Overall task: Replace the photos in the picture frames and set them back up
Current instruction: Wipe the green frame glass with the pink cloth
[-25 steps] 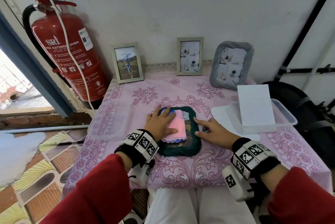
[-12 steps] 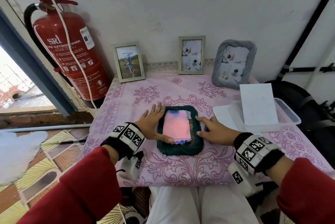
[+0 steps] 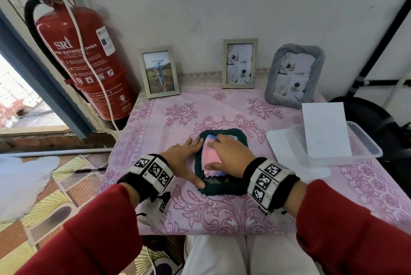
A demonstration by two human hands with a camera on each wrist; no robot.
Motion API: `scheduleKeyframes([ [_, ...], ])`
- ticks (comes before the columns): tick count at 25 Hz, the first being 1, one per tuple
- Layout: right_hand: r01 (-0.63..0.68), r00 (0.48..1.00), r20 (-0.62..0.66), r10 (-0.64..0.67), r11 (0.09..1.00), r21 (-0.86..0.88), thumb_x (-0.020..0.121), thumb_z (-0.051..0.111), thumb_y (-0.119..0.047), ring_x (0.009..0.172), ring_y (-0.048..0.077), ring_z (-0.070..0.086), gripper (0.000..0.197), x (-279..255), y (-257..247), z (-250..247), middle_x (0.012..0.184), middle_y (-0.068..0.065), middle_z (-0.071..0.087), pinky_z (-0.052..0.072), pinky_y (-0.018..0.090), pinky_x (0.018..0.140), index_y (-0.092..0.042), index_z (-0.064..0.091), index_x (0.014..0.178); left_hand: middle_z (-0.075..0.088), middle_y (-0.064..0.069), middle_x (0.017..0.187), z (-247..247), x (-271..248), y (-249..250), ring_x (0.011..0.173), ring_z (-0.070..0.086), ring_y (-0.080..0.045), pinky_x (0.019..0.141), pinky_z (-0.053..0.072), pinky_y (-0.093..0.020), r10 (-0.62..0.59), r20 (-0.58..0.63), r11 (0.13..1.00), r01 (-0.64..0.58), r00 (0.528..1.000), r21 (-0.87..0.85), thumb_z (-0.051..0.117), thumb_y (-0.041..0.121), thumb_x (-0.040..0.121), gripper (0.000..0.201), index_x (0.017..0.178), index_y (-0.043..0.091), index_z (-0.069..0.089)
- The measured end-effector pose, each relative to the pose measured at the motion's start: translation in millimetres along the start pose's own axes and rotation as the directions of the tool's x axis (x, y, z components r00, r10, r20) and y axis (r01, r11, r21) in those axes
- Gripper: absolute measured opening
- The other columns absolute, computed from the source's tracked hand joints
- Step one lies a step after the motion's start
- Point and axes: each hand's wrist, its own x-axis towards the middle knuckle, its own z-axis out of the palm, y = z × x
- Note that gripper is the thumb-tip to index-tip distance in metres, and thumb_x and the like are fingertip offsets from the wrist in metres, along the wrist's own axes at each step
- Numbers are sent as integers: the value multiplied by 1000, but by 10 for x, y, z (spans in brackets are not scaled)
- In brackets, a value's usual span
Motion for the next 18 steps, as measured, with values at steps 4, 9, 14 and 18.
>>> scheduleKeyframes([
  [4, 71, 994, -82, -73, 997, -27, 94, 46, -22, 121, 27, 38, 36, 169, 97, -27, 128, 11, 44, 34, 36, 96, -8, 47, 127, -6, 6, 158, 32, 34, -64, 146, -9, -14, 118, -3, -42, 4, -28, 999, -3, 1000, 36, 76, 61, 60, 126, 149, 28, -7],
  [9, 319, 945, -76, -319, 948, -13, 91, 47, -12, 108, 22, 42, 28, -47, 159, 87, 120, 7, 50, 31, 29, 91, -11, 55, 118, -3, 13, 158, 11, 65, -68, 145, -12, -12, 114, -13, -53, -48, -3, 995, 48, 999, 90, 73, 71, 52, 131, 149, 31, -6],
  [14, 406, 909, -12, -416, 893, -195, 89, 47, -10, 110, 24, 47, 28, -369, 275, 89, 121, 5, 52, 39, 35, 95, -12, 52, 116, -2, 9, 158, -53, 72, -13, 146, -11, -13, 114, -14, -57, -73, 34, 991, 68, 997, 112, 74, 70, 51, 132, 149, 30, -5],
  [18, 305, 946, -5, -324, 896, -321, 94, 41, -9, 110, 22, 45, 27, -194, 501, -92, 121, 5, 50, 38, 33, 92, -13, 48, 120, -4, 6, 158, -31, 45, -30, 146, -10, -14, 115, -11, -57, -53, 33, 998, 52, 998, 21, 76, 65, 54, 131, 149, 31, -7],
])
